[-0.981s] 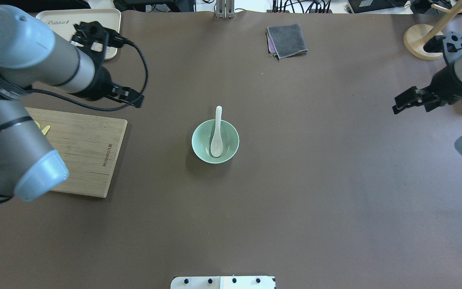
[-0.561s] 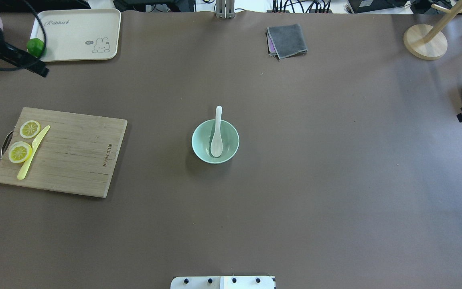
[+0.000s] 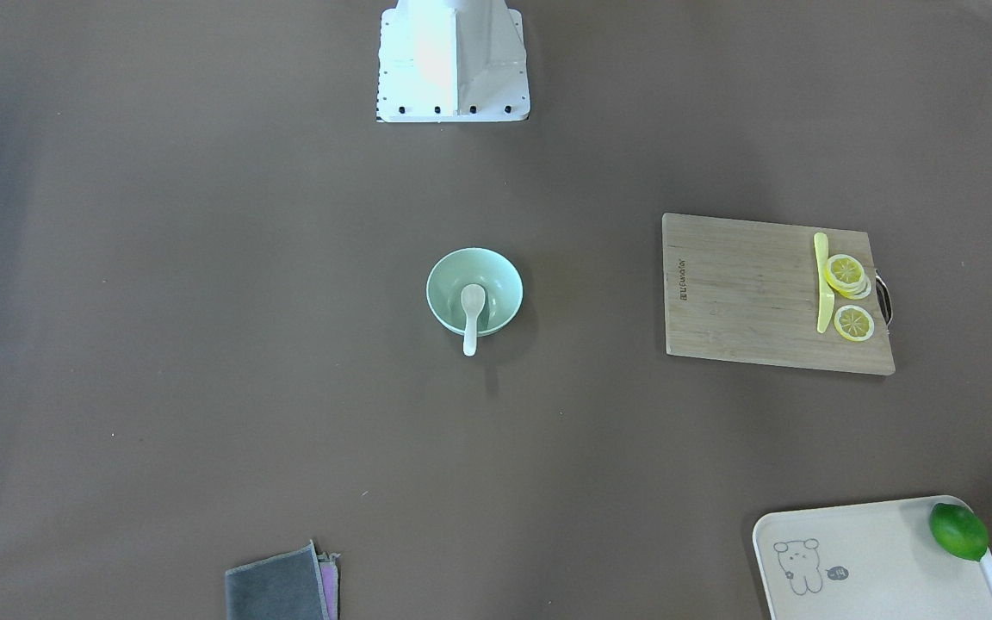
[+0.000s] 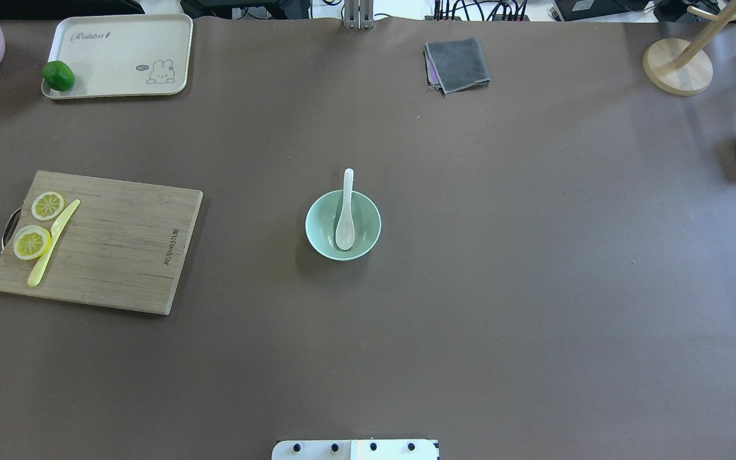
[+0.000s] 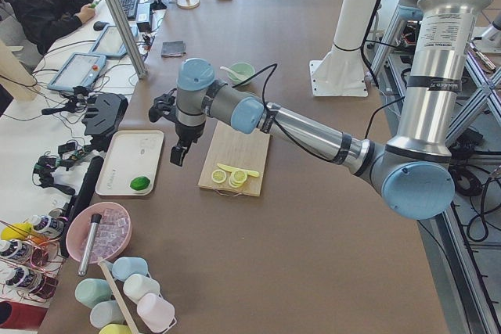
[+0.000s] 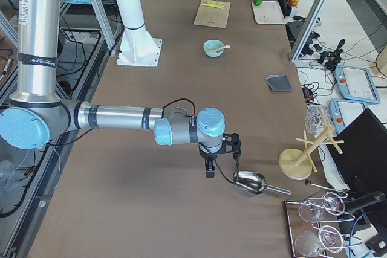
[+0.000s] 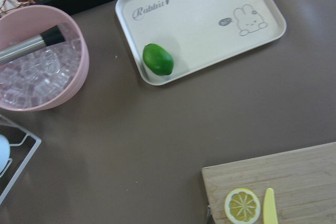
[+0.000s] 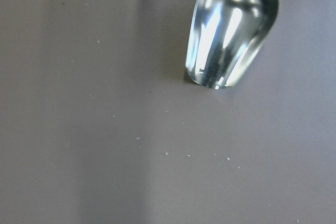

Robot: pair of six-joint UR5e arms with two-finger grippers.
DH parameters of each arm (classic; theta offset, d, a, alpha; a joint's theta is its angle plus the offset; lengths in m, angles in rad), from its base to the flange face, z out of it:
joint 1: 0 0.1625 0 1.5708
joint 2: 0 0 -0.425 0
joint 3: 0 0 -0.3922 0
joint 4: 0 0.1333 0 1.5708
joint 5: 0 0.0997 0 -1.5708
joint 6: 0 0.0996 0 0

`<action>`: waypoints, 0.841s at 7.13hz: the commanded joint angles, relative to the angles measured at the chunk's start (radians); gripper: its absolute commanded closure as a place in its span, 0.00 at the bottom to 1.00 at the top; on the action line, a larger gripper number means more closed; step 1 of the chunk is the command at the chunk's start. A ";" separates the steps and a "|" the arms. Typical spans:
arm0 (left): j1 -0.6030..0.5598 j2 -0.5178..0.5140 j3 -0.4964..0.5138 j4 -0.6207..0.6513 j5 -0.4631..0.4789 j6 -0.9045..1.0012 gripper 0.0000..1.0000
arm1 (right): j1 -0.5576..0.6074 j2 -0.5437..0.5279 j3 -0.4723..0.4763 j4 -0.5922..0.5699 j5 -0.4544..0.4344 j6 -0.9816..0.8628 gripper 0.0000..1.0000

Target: Place spoon in bowl

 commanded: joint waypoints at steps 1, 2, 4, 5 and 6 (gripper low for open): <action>-0.049 0.060 0.107 -0.038 0.005 0.002 0.02 | 0.019 0.015 0.003 -0.063 -0.010 -0.017 0.00; -0.051 0.078 0.101 -0.038 -0.003 -0.009 0.02 | 0.016 0.016 0.012 -0.063 -0.010 -0.017 0.00; -0.054 0.132 0.051 -0.029 -0.004 -0.011 0.02 | -0.010 0.041 0.056 -0.148 -0.012 -0.005 0.00; -0.055 0.149 0.028 -0.024 -0.003 -0.011 0.02 | -0.011 0.052 0.071 -0.205 -0.015 -0.003 0.00; -0.066 0.149 0.027 -0.023 -0.003 -0.011 0.02 | -0.011 0.044 0.078 -0.209 -0.015 -0.003 0.00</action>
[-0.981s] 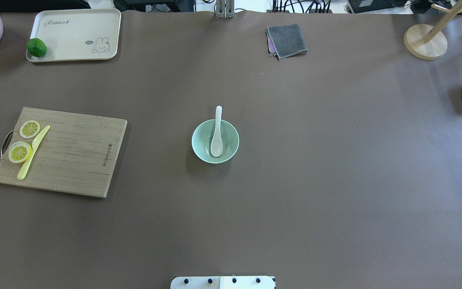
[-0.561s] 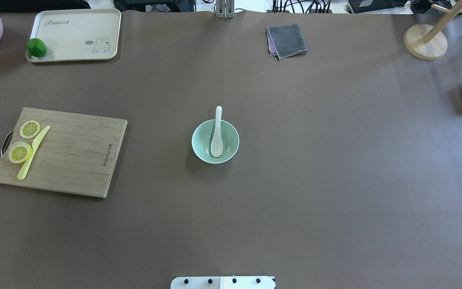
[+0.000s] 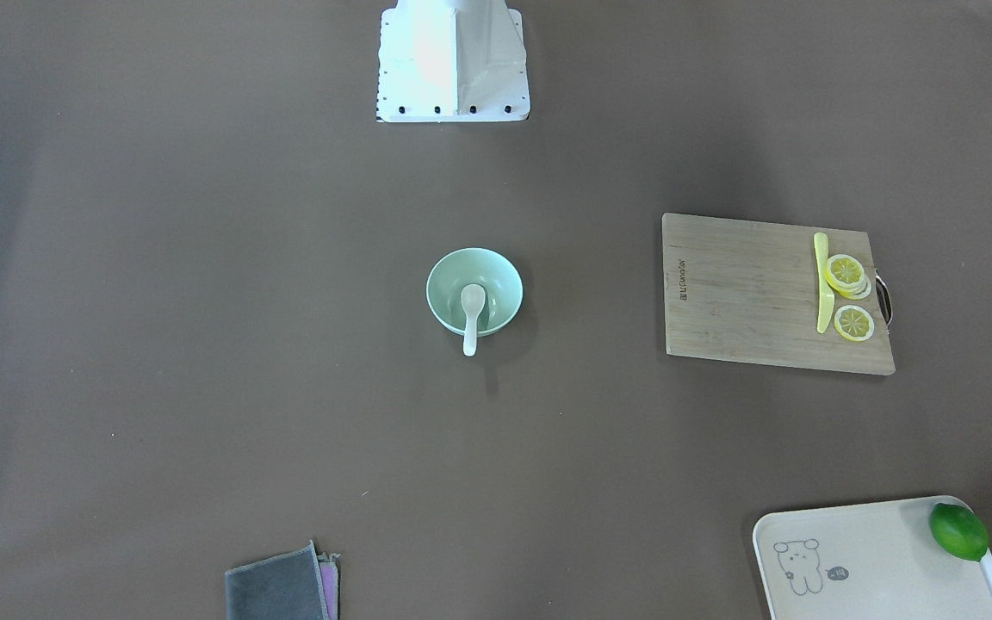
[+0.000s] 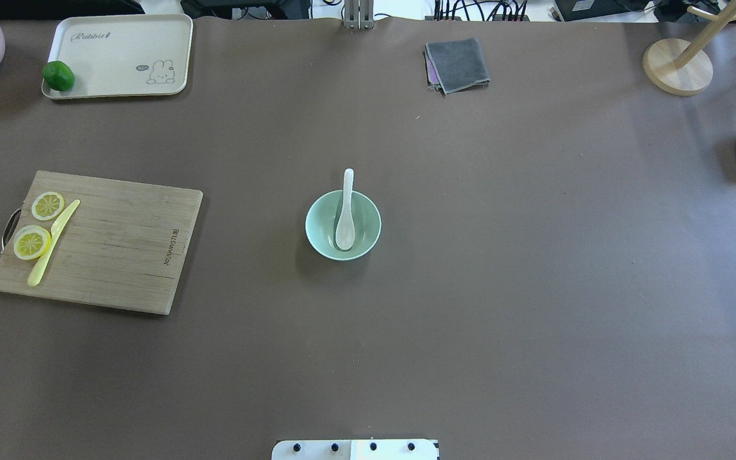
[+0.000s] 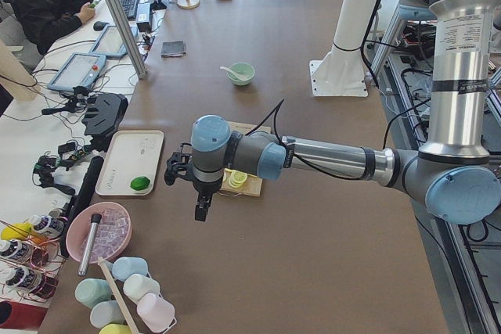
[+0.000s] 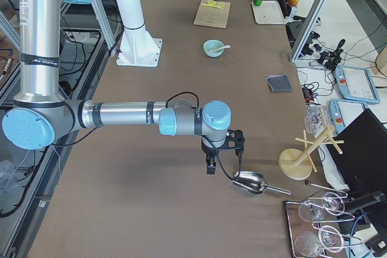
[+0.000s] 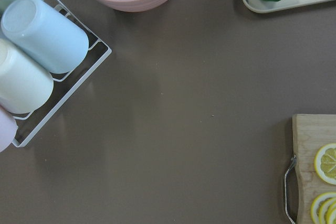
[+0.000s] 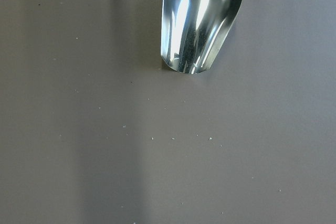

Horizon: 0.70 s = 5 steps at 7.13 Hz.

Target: Place spoon in bowl

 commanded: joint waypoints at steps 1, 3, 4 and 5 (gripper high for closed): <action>-0.009 0.010 -0.005 0.005 0.002 0.000 0.02 | -0.002 -0.003 0.014 -0.032 -0.001 0.002 0.00; -0.010 0.029 -0.008 0.007 0.000 0.000 0.02 | -0.002 0.000 0.014 -0.032 0.000 0.003 0.00; -0.009 0.029 -0.005 0.007 0.002 0.000 0.02 | -0.002 0.002 0.014 -0.032 0.000 0.005 0.00; -0.010 0.029 -0.005 0.007 0.002 0.000 0.02 | -0.002 0.002 0.013 -0.030 0.000 0.005 0.00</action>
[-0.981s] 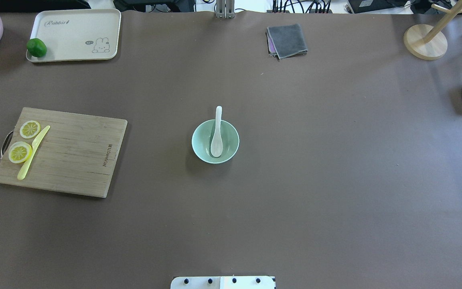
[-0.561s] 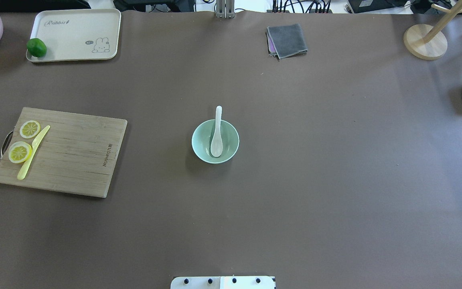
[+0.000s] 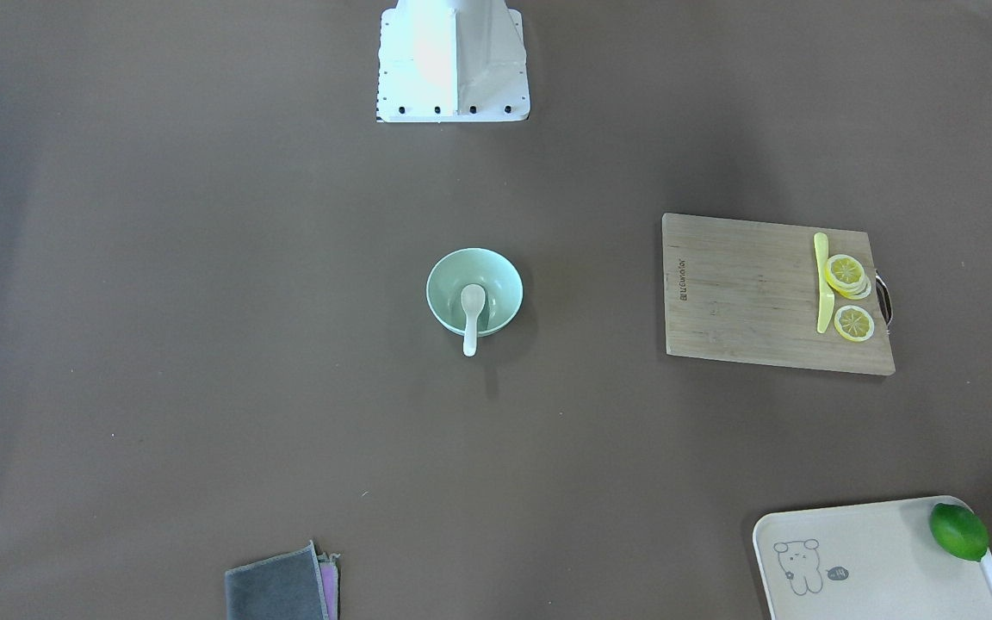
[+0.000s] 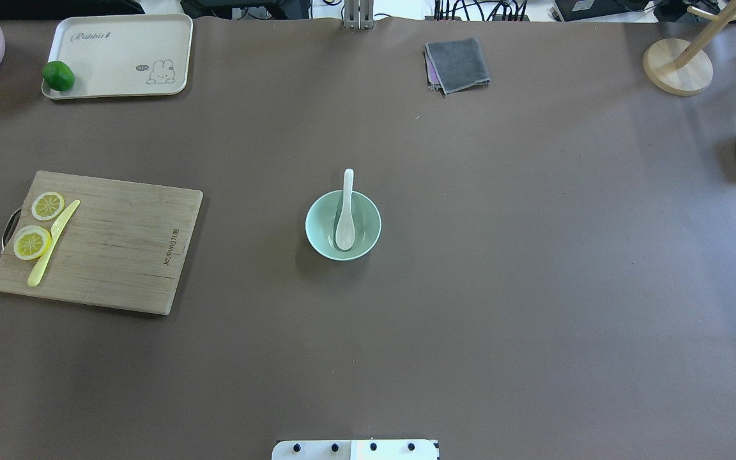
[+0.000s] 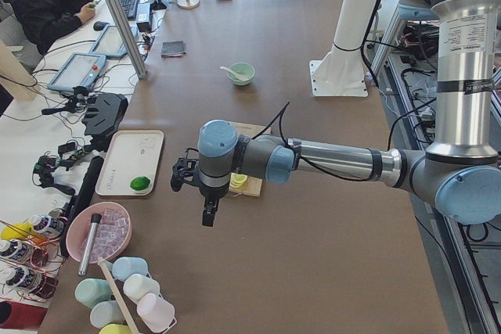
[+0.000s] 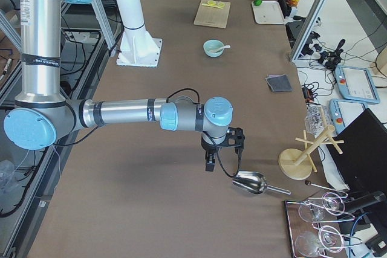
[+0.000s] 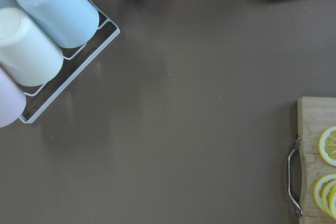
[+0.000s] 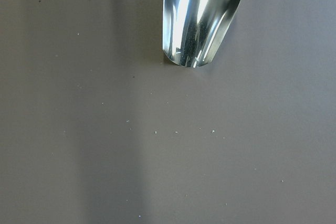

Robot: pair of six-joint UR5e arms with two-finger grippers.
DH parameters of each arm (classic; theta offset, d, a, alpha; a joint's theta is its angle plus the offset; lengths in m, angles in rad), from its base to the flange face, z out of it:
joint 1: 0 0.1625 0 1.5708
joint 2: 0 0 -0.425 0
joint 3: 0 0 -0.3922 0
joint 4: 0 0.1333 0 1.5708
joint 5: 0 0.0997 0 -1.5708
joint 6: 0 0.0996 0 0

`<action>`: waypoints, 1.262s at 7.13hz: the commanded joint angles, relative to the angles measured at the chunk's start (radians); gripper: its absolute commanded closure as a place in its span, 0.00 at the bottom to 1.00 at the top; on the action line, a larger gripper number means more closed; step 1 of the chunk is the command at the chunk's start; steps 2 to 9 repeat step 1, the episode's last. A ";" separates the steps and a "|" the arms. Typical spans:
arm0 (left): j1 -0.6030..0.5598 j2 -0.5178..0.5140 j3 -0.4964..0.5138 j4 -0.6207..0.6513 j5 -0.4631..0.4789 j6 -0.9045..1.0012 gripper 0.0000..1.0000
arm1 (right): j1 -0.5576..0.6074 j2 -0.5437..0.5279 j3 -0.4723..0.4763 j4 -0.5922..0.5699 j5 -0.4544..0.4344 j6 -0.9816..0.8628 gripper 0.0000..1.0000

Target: Place spoon in bowl

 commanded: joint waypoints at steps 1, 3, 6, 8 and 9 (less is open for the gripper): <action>-0.002 0.001 0.001 0.000 0.001 0.000 0.02 | 0.000 0.004 -0.001 0.001 0.000 0.001 0.00; -0.002 0.001 0.001 0.000 0.001 0.000 0.02 | 0.000 0.004 -0.001 0.001 0.000 0.001 0.00; -0.002 0.001 0.001 0.000 0.001 0.000 0.02 | 0.000 0.004 -0.001 0.001 0.000 0.001 0.00; -0.002 0.001 0.001 0.000 0.001 0.000 0.02 | 0.000 0.004 -0.001 0.001 0.000 0.001 0.00; -0.002 0.001 0.001 0.000 0.001 0.000 0.02 | 0.000 0.004 -0.001 0.001 0.000 0.001 0.00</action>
